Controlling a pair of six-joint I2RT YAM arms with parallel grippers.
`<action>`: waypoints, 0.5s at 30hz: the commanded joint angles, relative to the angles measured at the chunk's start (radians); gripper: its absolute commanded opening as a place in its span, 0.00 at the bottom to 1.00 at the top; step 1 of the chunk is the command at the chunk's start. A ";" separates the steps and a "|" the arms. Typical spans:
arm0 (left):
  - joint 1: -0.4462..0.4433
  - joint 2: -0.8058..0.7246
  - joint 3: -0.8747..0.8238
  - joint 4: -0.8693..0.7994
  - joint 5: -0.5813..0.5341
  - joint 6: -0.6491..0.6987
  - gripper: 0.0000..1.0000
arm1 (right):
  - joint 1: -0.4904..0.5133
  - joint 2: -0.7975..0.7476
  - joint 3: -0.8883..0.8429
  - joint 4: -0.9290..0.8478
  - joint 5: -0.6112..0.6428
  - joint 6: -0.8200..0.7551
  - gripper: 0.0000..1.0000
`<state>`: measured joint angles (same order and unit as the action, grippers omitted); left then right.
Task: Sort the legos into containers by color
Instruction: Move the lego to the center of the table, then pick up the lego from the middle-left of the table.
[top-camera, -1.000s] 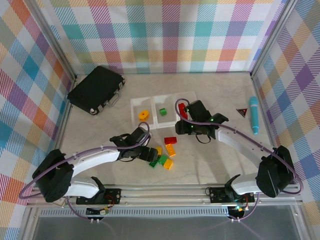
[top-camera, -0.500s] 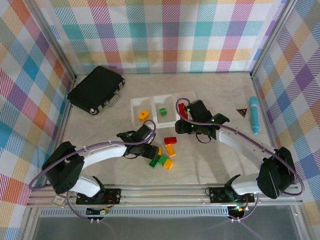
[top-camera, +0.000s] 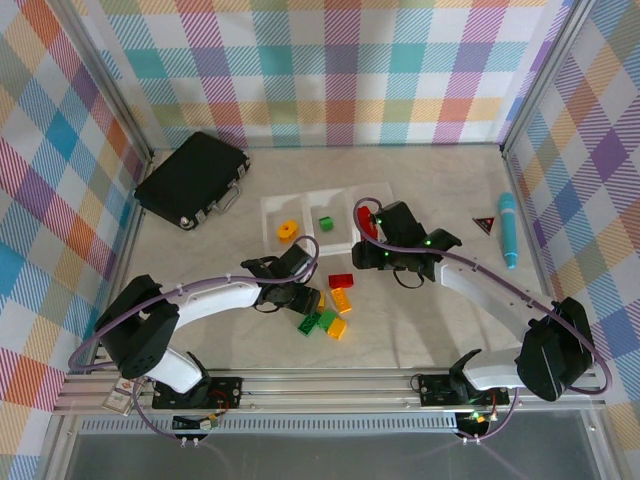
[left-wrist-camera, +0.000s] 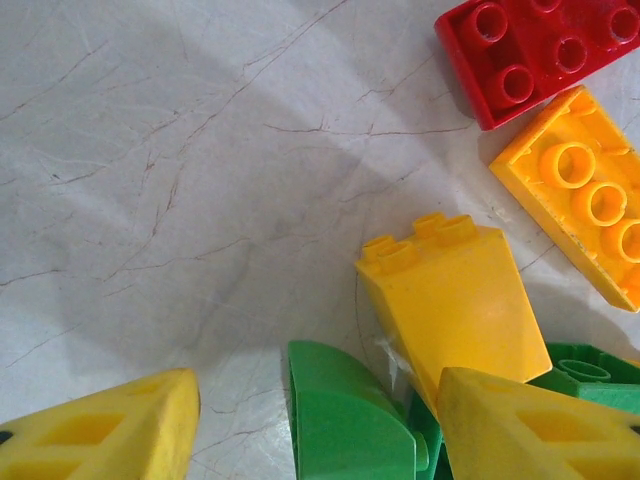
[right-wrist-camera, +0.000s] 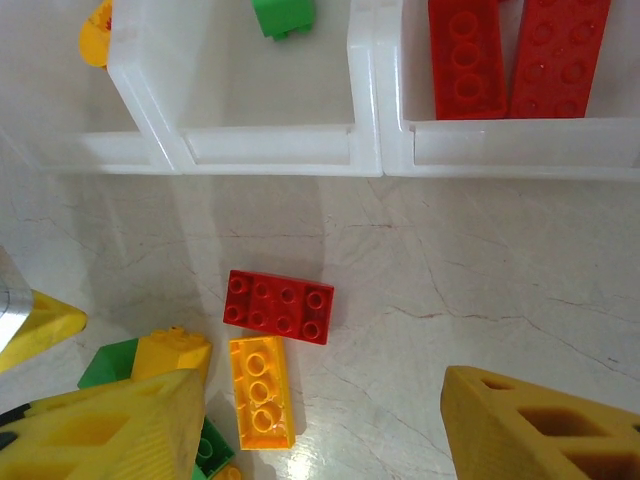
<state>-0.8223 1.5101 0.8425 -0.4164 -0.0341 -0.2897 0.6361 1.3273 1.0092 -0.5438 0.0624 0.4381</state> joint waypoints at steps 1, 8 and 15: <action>0.008 0.000 -0.008 -0.064 0.006 0.026 0.67 | 0.005 -0.023 -0.010 -0.006 0.009 0.009 0.64; 0.008 -0.092 -0.053 -0.038 0.060 0.040 0.76 | 0.005 -0.024 -0.009 -0.005 0.007 0.014 0.64; 0.009 -0.233 -0.096 -0.050 0.054 0.045 0.82 | 0.005 -0.031 -0.018 -0.002 0.000 0.023 0.64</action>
<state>-0.8196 1.3216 0.7670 -0.4385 0.0109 -0.2634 0.6361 1.3266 1.0084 -0.5430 0.0662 0.4412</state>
